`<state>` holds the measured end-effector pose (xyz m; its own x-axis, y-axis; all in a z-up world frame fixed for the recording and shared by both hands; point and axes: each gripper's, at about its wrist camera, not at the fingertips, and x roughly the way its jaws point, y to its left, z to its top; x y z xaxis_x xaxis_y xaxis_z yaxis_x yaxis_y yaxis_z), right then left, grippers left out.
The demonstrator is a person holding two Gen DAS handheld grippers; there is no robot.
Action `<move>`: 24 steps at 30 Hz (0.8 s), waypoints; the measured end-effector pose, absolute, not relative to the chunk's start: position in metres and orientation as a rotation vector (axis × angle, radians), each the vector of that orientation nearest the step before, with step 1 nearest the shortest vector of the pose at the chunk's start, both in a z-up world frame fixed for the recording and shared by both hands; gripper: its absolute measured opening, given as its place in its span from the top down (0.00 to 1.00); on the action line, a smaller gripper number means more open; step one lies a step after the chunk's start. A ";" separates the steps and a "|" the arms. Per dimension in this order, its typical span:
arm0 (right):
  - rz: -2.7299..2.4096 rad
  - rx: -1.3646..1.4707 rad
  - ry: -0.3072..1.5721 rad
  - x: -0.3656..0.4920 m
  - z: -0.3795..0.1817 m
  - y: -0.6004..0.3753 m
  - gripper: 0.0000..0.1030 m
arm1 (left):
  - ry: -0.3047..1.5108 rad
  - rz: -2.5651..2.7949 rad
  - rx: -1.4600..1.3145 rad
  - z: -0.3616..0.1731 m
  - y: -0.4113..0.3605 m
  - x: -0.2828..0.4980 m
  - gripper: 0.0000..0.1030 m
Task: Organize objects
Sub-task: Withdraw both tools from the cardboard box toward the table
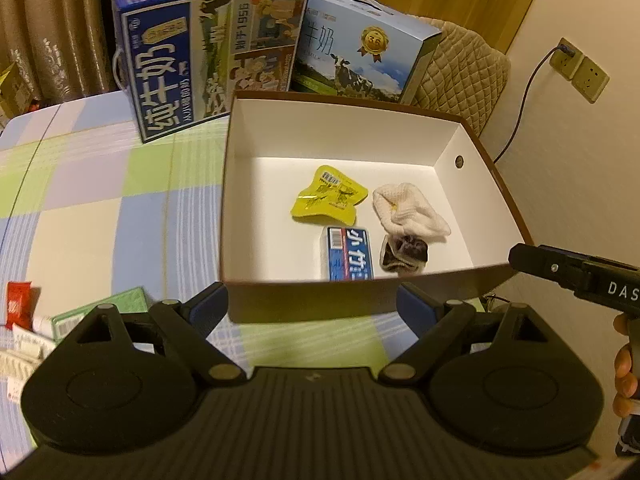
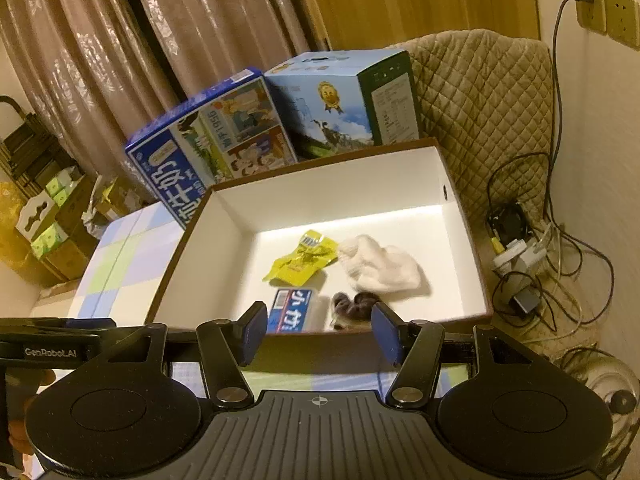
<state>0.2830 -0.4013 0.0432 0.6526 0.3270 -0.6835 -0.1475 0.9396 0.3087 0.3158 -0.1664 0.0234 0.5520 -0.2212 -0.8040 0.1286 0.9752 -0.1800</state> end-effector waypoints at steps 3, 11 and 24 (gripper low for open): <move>0.275 0.233 0.817 0.271 0.045 -0.394 0.46 | 0.958 -0.204 -0.109 0.026 -0.158 0.301 0.14; 0.297 0.223 0.836 0.241 0.042 -0.368 0.46 | 0.966 -0.191 -0.120 0.025 -0.130 0.263 0.14; 0.367 0.199 0.907 0.216 0.023 -0.312 0.46 | 0.992 -0.104 -0.165 0.015 -0.068 0.212 0.14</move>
<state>0.2163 -0.3121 0.0234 0.5596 0.3921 -0.7301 -0.2257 0.9198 0.3210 0.2124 -0.0680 0.0150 0.5439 -0.1623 -0.8233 0.0125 0.9826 -0.1855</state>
